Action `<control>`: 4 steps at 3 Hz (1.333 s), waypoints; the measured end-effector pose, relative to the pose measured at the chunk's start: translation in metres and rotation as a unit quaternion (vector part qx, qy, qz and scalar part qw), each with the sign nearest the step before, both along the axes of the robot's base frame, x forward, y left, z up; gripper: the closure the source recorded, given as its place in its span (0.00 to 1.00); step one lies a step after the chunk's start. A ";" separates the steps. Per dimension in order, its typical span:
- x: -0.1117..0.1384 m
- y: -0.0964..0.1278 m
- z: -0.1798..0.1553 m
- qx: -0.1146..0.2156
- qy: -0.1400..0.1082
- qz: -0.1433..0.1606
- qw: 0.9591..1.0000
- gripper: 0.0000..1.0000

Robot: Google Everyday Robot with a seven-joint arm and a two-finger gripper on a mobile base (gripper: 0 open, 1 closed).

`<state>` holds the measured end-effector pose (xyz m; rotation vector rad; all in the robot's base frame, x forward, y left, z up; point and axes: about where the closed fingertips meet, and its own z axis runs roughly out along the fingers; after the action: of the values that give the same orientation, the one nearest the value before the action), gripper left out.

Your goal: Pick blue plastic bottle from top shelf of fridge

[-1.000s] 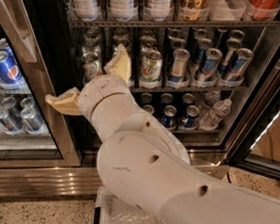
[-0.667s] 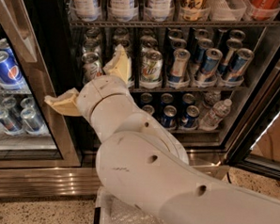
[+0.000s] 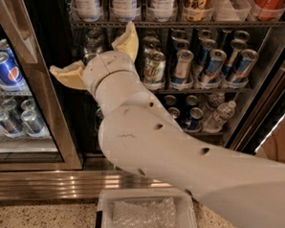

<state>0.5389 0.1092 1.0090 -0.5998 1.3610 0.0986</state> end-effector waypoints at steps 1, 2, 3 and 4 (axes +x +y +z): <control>0.018 -0.006 0.016 0.011 -0.015 -0.009 1.000 0.00; 0.030 -0.011 0.030 0.020 -0.030 -0.026 0.999 0.00; 0.035 -0.016 0.045 0.027 -0.044 -0.055 0.997 0.17; 0.035 -0.016 0.061 0.030 -0.059 -0.066 0.996 0.13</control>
Offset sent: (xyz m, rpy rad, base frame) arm 0.0497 -0.0214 0.0399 0.0642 -0.0841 -0.1000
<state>0.5741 0.0933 1.0704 -0.4564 1.2760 -0.0035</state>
